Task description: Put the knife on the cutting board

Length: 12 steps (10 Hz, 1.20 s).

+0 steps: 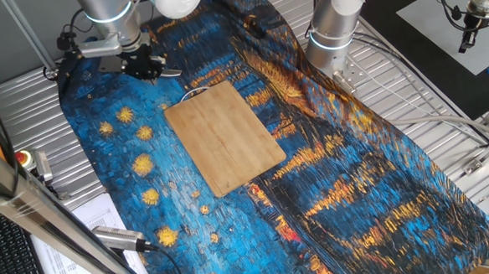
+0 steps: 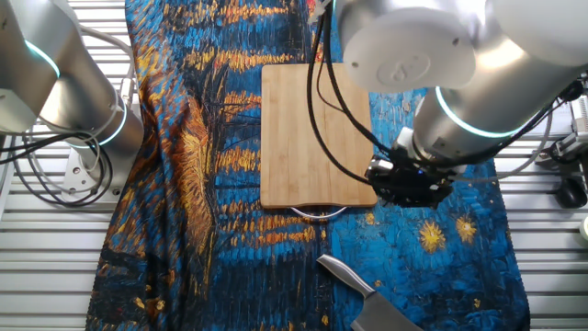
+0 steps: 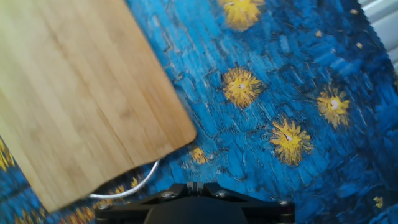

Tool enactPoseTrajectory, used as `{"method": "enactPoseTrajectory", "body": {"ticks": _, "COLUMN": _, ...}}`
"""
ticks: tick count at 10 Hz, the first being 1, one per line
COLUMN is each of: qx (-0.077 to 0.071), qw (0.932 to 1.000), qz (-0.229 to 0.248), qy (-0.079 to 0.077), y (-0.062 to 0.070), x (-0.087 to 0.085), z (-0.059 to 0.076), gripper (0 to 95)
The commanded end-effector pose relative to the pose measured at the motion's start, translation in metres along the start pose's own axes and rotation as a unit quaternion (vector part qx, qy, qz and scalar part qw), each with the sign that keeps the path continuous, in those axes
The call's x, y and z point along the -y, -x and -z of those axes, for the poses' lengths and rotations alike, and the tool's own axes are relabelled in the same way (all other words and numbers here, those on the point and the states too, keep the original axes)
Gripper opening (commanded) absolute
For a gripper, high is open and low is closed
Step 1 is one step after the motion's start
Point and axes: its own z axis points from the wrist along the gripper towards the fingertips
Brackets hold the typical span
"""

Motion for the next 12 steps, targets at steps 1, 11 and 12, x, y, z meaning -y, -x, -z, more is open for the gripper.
{"method": "enactPoseTrajectory", "body": {"ticks": 1, "qx": 0.001, "qw": 0.9998, "qz": 0.018, "qy": -0.005, "y": -0.0095, "x": -0.0035, "z": -0.0020, "gripper": 0.0}}
{"method": "enactPoseTrajectory", "body": {"ticks": 11, "qx": 0.012, "qw": 0.9978, "qz": 0.057, "qy": -0.033, "y": -0.0112, "x": -0.0067, "z": -0.0048, "gripper": 0.0}}
{"method": "enactPoseTrajectory", "body": {"ticks": 12, "qx": 0.016, "qw": 0.9946, "qz": 0.093, "qy": -0.042, "y": -0.0112, "x": -0.0067, "z": -0.0048, "gripper": 0.0}}
